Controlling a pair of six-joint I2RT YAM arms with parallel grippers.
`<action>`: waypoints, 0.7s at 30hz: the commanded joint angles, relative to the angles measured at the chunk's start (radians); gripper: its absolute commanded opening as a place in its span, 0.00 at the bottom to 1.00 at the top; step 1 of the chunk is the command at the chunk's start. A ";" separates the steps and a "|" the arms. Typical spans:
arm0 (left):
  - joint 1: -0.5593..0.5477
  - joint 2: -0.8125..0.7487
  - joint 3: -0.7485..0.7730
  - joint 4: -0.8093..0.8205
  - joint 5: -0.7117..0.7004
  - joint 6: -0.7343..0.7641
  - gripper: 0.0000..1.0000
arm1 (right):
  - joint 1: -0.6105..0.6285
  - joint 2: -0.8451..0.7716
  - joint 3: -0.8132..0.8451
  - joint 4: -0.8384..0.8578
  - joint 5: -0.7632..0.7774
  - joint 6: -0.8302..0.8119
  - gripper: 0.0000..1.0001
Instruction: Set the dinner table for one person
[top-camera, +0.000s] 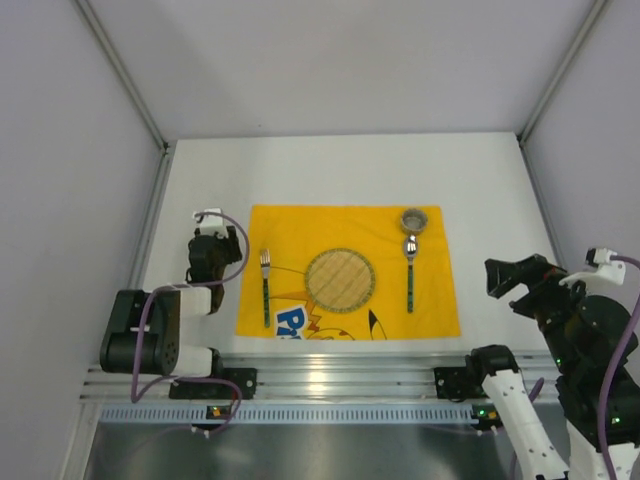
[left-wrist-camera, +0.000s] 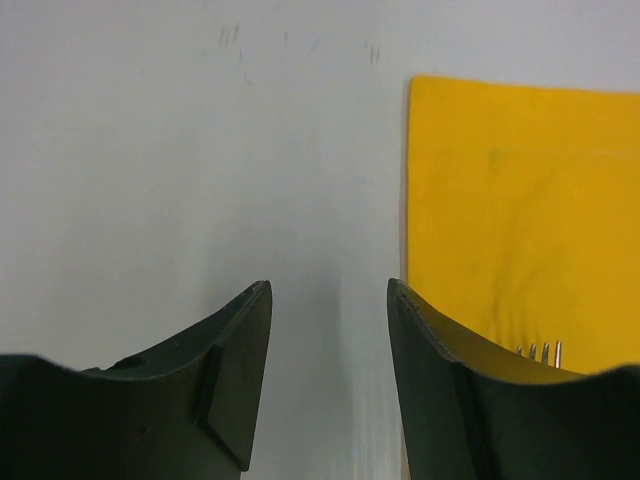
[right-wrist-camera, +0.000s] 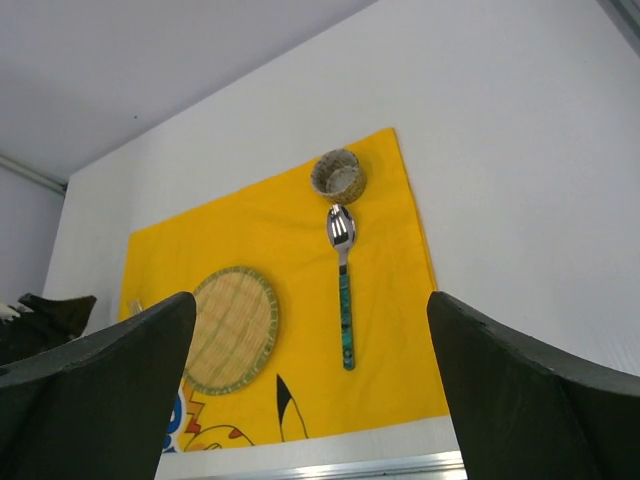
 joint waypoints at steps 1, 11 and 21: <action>0.003 -0.016 -0.036 0.147 0.024 -0.010 0.56 | 0.008 0.033 0.075 -0.031 -0.062 -0.024 1.00; 0.014 0.184 -0.047 0.371 -0.005 0.013 0.69 | 0.008 0.098 0.057 0.000 -0.208 -0.078 1.00; 0.014 0.179 -0.028 0.340 -0.007 0.019 0.99 | 0.018 0.233 0.048 0.210 -0.196 -0.104 1.00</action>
